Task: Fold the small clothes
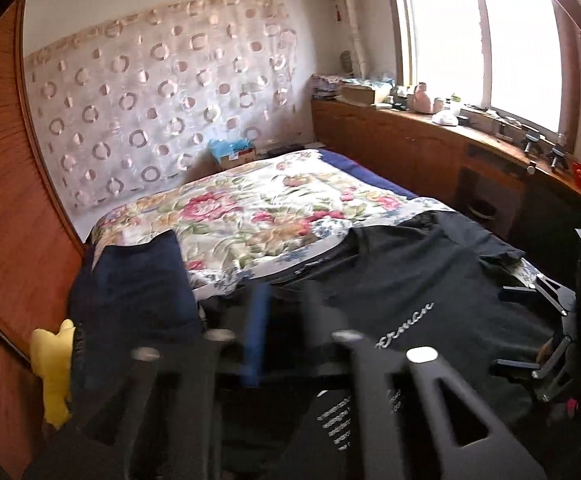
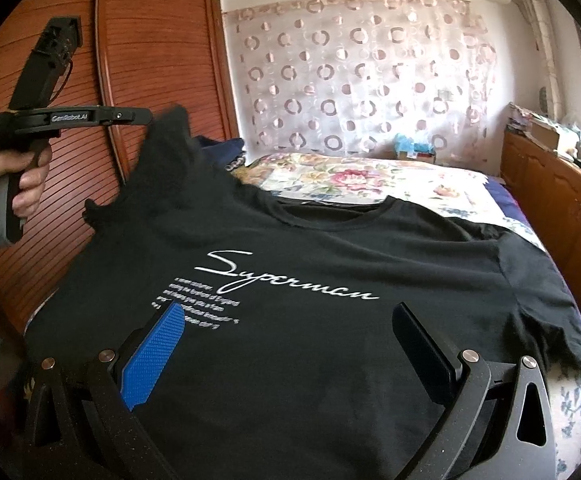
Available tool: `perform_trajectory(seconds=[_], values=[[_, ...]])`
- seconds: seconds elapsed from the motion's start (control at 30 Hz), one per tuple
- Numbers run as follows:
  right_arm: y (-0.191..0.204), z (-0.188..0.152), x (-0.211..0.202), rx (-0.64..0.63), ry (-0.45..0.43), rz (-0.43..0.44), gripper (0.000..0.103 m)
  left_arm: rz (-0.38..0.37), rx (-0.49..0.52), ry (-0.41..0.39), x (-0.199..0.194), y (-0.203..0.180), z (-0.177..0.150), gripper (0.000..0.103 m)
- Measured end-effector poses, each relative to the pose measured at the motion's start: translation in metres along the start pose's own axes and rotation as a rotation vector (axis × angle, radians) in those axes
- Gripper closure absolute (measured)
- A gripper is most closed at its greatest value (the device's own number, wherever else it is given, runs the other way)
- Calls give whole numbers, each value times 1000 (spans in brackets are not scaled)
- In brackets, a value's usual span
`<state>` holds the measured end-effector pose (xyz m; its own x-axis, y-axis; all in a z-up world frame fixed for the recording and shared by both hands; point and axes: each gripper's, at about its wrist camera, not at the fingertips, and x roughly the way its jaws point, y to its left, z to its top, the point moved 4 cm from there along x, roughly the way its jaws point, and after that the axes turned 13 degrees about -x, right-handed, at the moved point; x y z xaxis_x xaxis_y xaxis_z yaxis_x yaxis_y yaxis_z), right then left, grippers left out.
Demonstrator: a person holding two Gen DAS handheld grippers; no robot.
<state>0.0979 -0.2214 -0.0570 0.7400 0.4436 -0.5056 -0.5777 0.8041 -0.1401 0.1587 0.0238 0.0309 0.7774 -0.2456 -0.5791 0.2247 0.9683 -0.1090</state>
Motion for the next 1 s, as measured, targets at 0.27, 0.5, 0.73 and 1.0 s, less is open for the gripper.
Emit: perform_trajectory(seconds=[0.27,0.5,0.73,1.0], values=[[12,10,5,-3,2,23,3,2,-72,-49,-20,19,-25,30],[22,30,27,-58,13,92,23,79,-165,-111,-41,43,-62,30],[26,57,77,-119,54,214,44,151,-233,-93,-44,62,-104,30],[49,79,173,-161,202,320,65,161,-284,-59,-40,71,-134,30]])
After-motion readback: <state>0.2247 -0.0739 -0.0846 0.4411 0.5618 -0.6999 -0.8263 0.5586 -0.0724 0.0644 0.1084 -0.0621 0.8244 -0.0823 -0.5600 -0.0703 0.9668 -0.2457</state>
